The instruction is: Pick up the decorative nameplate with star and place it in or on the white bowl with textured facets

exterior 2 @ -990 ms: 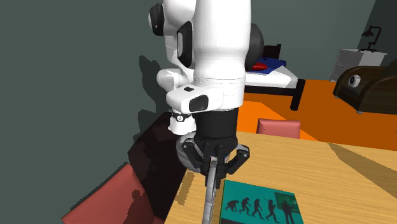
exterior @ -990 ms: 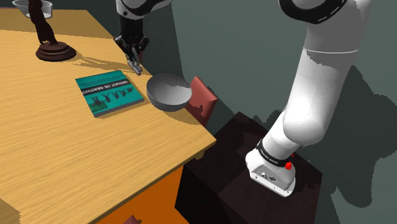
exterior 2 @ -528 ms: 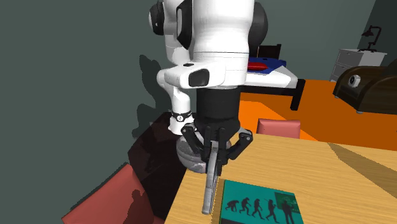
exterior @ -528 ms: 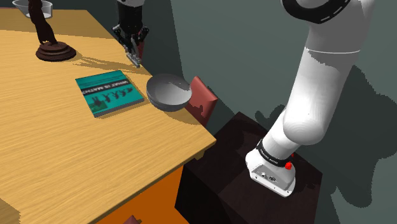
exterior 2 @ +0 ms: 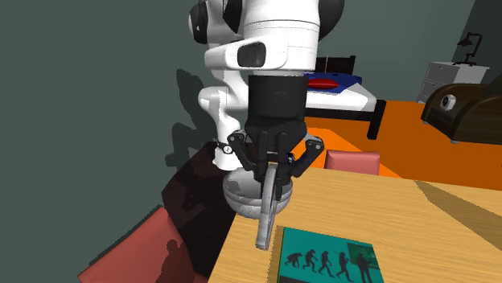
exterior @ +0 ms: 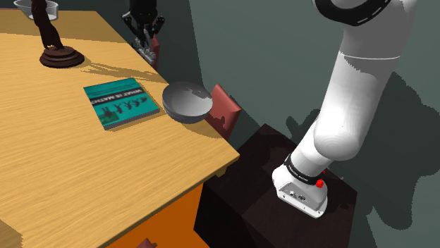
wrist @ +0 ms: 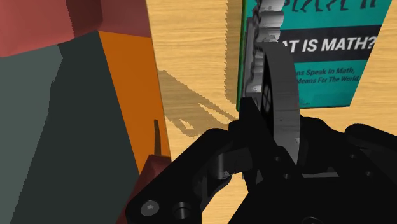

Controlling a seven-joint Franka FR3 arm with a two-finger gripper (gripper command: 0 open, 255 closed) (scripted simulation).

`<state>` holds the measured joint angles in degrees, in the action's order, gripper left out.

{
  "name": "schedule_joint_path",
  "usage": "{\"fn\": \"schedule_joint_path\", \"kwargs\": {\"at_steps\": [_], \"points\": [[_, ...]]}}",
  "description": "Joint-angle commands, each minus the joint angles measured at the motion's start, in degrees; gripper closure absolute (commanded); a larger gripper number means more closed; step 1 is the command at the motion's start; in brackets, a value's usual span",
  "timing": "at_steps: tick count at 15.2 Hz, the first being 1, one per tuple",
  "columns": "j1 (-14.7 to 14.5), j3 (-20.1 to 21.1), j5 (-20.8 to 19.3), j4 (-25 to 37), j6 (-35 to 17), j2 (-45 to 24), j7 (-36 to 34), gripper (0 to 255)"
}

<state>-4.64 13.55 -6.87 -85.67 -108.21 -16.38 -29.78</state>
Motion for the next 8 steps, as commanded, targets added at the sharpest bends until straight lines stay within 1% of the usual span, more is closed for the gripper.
{"fn": "schedule_joint_path", "kwargs": {"at_steps": [1,4,8], "points": [[-0.07,0.02,0.01,1.44,1.33,-0.12,0.07,255],[0.83,0.32,1.79,-8.72,-1.17,7.75,0.39,255],[1.36,0.4,4.28,-20.12,-3.08,17.58,1.16,255]]}}
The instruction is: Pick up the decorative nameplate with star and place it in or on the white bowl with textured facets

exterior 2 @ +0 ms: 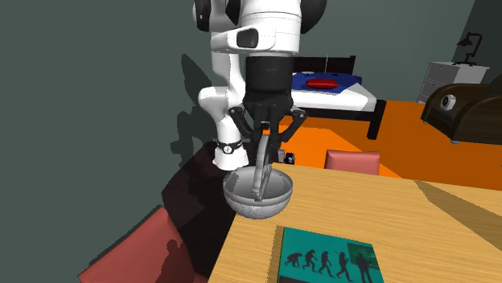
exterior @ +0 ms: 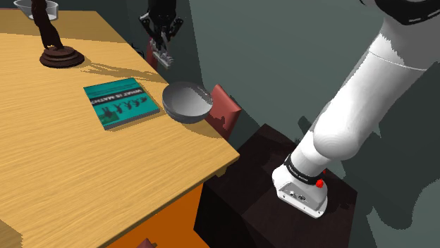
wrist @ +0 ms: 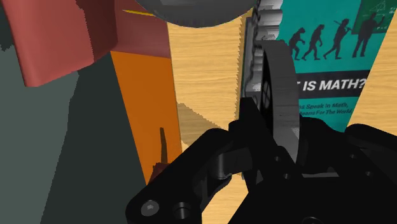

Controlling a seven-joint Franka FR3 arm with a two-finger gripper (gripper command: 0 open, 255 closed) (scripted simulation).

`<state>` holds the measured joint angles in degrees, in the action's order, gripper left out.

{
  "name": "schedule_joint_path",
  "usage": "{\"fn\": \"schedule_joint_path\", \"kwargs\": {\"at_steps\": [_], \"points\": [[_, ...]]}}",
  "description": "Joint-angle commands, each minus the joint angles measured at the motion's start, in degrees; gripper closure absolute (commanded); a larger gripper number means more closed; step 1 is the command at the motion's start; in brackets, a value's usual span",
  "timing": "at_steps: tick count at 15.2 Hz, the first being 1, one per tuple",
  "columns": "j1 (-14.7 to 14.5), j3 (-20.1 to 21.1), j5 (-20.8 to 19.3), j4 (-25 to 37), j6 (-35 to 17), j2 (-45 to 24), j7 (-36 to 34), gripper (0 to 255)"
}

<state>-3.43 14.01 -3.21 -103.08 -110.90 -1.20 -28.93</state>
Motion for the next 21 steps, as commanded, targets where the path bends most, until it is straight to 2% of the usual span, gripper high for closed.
{"fn": "schedule_joint_path", "kwargs": {"at_steps": [1,8,21], "points": [[0.16,-0.09,1.23,-5.27,-0.65,4.79,0.54,255],[-0.82,-0.84,5.06,-20.47,-0.2,20.84,1.99,255],[-0.95,-0.26,4.91,-29.06,-10.39,19.21,1.43,255]]}}
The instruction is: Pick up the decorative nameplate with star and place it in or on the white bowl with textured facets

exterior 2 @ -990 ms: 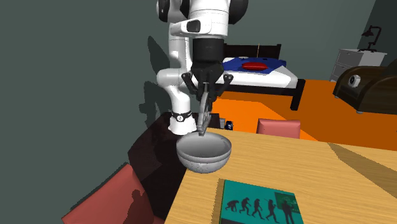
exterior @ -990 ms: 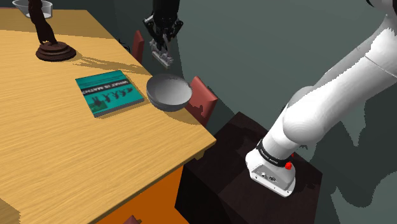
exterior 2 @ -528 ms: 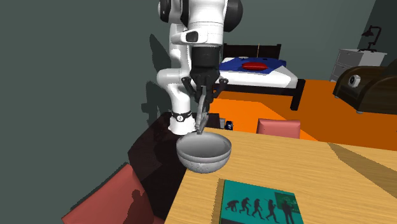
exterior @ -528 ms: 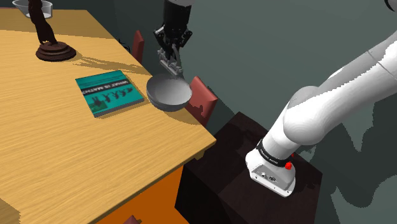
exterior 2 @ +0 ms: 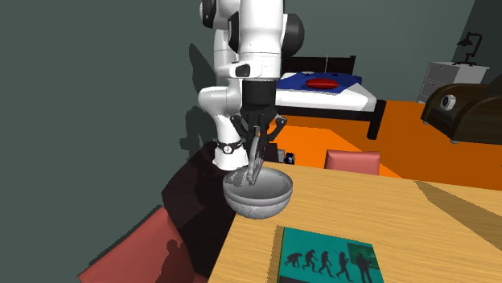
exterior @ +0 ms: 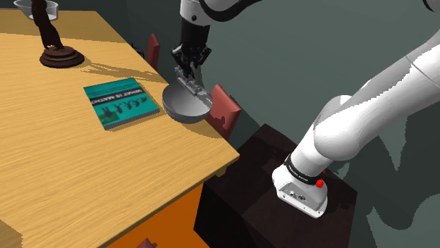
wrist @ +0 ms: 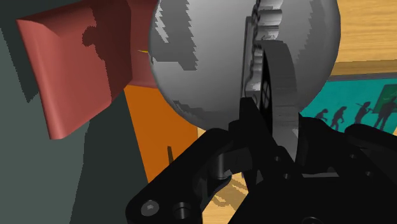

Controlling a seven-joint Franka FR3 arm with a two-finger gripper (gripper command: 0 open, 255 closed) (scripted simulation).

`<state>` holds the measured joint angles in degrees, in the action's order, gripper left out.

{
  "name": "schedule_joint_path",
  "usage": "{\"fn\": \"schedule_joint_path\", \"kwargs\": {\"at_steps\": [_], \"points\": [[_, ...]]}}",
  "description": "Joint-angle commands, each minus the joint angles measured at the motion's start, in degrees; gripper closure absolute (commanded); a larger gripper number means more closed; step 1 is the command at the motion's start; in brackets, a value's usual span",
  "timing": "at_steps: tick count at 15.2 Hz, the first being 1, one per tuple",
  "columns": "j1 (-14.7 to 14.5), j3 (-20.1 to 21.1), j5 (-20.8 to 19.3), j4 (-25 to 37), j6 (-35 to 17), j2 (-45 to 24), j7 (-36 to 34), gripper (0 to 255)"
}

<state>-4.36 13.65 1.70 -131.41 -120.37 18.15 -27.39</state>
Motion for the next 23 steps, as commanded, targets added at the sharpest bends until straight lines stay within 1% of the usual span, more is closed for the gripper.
{"fn": "schedule_joint_path", "kwargs": {"at_steps": [1,3,11,12,17,21,23], "points": [[-0.03,0.15,-0.04,-1.32,-1.72,-0.36,-0.17,255],[-0.02,0.29,-0.14,-2.67,-3.64,-0.95,-0.33,255],[-0.02,0.28,-0.14,-2.67,-3.64,-0.95,-0.33,255],[-0.02,0.28,-0.14,-2.67,-3.65,-0.96,-0.33,0],[-0.02,0.28,-0.14,-2.67,-3.64,-0.95,-0.33,0],[-0.21,-0.17,0.37,2.05,3.91,1.94,0.11,0],[-0.22,-0.18,0.37,2.04,3.92,1.95,0.12,0]]}}
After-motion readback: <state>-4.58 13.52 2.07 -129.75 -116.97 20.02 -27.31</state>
